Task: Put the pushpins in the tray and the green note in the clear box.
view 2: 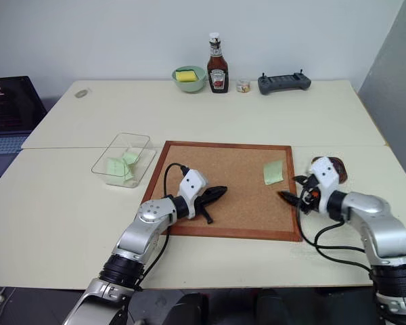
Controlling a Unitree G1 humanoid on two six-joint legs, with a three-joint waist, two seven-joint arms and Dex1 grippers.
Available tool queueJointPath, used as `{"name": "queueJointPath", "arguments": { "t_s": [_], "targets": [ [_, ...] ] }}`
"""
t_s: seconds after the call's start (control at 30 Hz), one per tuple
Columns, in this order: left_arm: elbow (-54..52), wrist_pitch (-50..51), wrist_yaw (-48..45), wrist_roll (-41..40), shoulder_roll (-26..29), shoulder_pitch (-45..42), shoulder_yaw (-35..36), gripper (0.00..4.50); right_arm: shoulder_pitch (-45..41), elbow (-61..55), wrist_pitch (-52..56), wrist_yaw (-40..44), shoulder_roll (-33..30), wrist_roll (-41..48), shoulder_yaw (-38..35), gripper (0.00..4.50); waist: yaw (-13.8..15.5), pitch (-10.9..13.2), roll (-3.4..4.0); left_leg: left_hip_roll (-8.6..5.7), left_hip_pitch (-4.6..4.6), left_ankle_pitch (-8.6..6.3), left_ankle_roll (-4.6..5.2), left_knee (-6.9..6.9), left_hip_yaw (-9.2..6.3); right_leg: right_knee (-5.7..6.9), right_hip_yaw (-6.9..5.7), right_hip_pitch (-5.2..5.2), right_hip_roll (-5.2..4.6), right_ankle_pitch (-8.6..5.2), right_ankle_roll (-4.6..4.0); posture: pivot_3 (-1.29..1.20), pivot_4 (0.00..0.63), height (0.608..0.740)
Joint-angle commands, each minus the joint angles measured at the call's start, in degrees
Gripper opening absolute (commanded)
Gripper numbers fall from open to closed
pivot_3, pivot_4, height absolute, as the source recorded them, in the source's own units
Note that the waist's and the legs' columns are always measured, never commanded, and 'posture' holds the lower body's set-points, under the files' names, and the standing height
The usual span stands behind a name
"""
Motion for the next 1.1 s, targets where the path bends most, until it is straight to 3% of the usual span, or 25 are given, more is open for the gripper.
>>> {"name": "queueJointPath", "arguments": {
  "t_s": [0.03,0.33,0.43,0.9,1.1],
  "targets": [
    [2.98,1.57,-0.51,1.50,-0.01,1.84,-2.43,0.00,-3.97,1.87,-3.25,-2.08,2.63,-2.68,3.34,3.62,-0.02,0.00,0.01,0.00,-0.01,0.00,0.00,0.00,0.00,0.00,0.00,-0.02,0.00,0.00,0.00,0.00,0.150,0.740],
    [2.45,1.83,-0.13,1.50,-0.13,2.17,-2.54,0.00,-9.17,12.69,-10.78,-2.91,5.21,-7.50,6.26,3.62,0.06,-0.01,0.01,-0.01,-0.02,0.00,0.00,-0.02,-0.02,-0.01,-0.02,-0.03,0.00,0.01,-0.01,0.00,0.150,0.740],
    [2.29,1.90,-0.06,1.49,-0.14,2.30,-2.60,0.00,-10.39,15.56,-12.49,-2.54,5.69,-8.61,6.80,3.21,-0.01,-0.01,0.01,0.00,-0.02,0.00,0.00,-0.02,-0.01,-0.01,-0.01,-0.03,0.00,0.01,-0.02,0.00,0.150,0.740],
    [1.92,2.04,-0.04,1.43,-0.18,2.67,-2.68,0.00,-11.95,19.11,-15.25,-0.75,6.02,-10.21,7.45,0.16,-0.01,-0.01,0.02,-0.01,-0.02,0.00,0.00,-0.02,-0.01,0.00,-0.01,-0.03,0.00,0.01,-0.02,0.00,0.150,0.740],
    [1.65,2.15,-0.05,1.42,-0.09,2.91,-2.68,0.00,-12.18,17.06,-14.74,0.33,5.24,-8.78,5.93,0.03,-0.01,-0.01,0.02,-0.01,-0.02,0.00,0.00,-0.02,-0.02,0.00,-0.01,-0.03,0.00,0.01,-0.02,0.00,0.150,0.740]
  ]
}}
